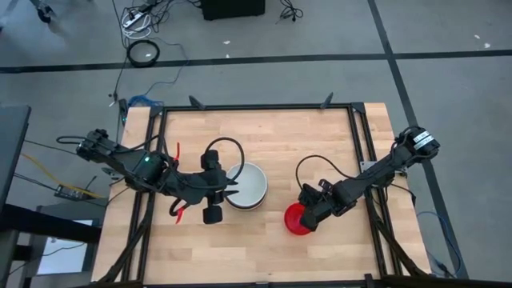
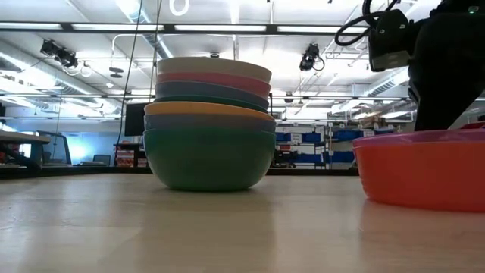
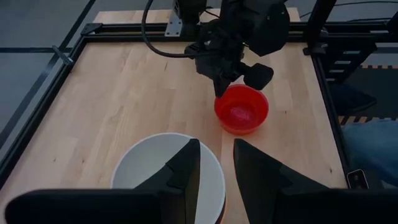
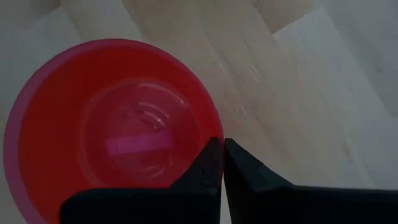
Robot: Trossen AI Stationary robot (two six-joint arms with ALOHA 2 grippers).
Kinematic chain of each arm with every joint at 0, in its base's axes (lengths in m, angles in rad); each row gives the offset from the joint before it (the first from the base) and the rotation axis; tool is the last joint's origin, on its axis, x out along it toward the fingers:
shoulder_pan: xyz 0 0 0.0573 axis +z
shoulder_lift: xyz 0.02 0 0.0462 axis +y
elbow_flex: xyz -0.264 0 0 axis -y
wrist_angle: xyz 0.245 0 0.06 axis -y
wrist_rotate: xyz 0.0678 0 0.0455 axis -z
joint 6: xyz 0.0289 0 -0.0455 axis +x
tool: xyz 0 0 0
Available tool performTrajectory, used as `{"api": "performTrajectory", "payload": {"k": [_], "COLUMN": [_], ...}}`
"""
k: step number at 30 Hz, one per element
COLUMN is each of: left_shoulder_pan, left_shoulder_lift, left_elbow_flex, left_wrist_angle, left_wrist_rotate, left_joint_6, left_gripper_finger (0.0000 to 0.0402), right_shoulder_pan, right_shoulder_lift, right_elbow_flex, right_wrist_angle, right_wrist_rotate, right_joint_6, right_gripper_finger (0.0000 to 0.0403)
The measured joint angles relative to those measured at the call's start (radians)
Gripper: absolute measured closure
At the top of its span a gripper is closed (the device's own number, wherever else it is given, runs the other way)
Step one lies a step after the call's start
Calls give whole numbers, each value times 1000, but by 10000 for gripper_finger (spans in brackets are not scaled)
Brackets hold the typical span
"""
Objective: Nest bowls inside each other
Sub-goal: Stack the red bowl on top of the white bowl
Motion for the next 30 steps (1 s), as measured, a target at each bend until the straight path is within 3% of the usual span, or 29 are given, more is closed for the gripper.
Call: {"api": "performTrajectory", "payload": {"k": [6, 9, 13, 21, 30], "left_shoulder_pan": [0, 0, 0, 0, 0], "left_shoulder_lift": [0, 0, 0, 0, 0], "left_elbow_flex": [0, 0, 0, 0, 0], "left_wrist_angle": [0, 0, 0, 0, -1], "left_wrist_rotate": [0, 0, 0, 0, 0], "left_joint_6": [0, 0, 0, 0, 0], "left_gripper_finger": [296, 296, 296, 296, 296], "right_shoulder_pan": [2, 7, 17, 29, 36], "right_shoulder_lift": [-14, -35, -105, -200, -207], "right_elbow_flex": [0, 1, 0, 1, 0], "right_wrist_angle": [-38, 35, 3, -7, 60], "right_wrist_rotate": [18, 28, 110, 154, 179], "right_joint_6": [12, -25, -11, 2, -38], "right_gripper_finger": [402, 403, 403, 403, 403]}}
